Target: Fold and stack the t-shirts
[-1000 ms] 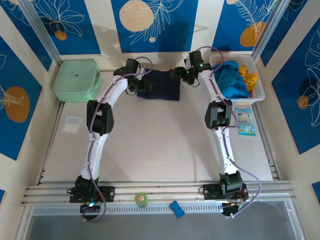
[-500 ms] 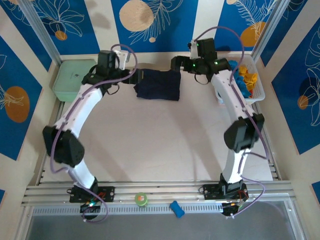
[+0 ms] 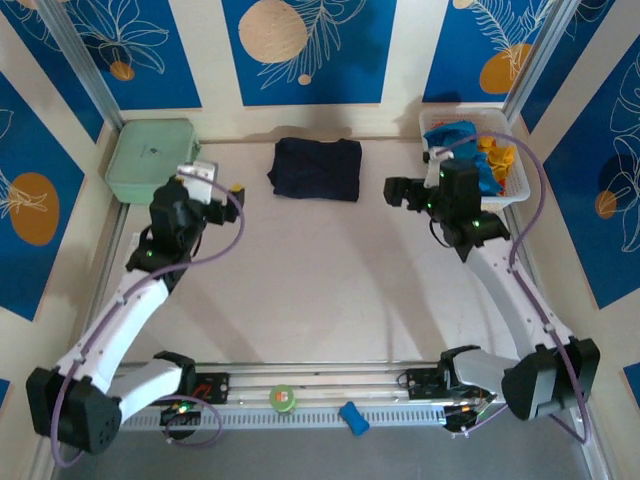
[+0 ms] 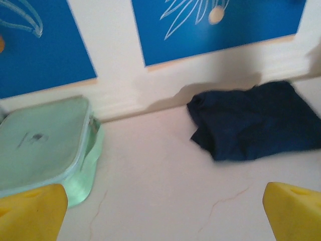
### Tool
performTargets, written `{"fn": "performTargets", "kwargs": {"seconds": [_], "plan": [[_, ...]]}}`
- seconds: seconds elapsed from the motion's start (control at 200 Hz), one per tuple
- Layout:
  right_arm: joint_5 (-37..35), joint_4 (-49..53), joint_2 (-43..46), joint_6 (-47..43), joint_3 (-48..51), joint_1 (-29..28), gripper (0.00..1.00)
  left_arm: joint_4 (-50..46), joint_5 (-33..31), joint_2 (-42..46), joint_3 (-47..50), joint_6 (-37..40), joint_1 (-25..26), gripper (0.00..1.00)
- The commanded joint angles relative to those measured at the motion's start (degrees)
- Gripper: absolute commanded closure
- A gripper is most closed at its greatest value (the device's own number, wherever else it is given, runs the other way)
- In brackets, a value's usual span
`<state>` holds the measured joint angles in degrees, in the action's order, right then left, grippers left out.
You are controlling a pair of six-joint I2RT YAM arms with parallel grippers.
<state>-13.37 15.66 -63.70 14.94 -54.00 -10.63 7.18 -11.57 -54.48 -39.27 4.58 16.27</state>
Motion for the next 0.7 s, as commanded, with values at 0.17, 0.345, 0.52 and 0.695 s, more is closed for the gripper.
{"fn": "performTargets", "kwargs": {"seconds": [0.17, 0.345, 0.52, 0.695], "plan": [[3.62, -25.37, 2.37, -7.65, 21.03, 2.01, 0.01, 26.88, -11.4, -3.88, 21.37, -0.66, -1.21, 0.01], [6.08, -45.53, -2.32, -12.52, 33.16, 2.49, 0.01, 46.32, -11.41, -19.03, 26.32, 1.1, -1.88, 0.01], [10.27, -56.4, -9.31, -14.69, 35.44, 3.56, 0.01, 53.22, -5.63, -28.42, 23.85, 3.44, -3.87, 0.01], [12.63, -69.05, -17.7, -15.52, 36.74, 6.63, 0.01, 63.52, 2.08, -36.92, 24.87, 0.3, -8.93, 0.01]]}}
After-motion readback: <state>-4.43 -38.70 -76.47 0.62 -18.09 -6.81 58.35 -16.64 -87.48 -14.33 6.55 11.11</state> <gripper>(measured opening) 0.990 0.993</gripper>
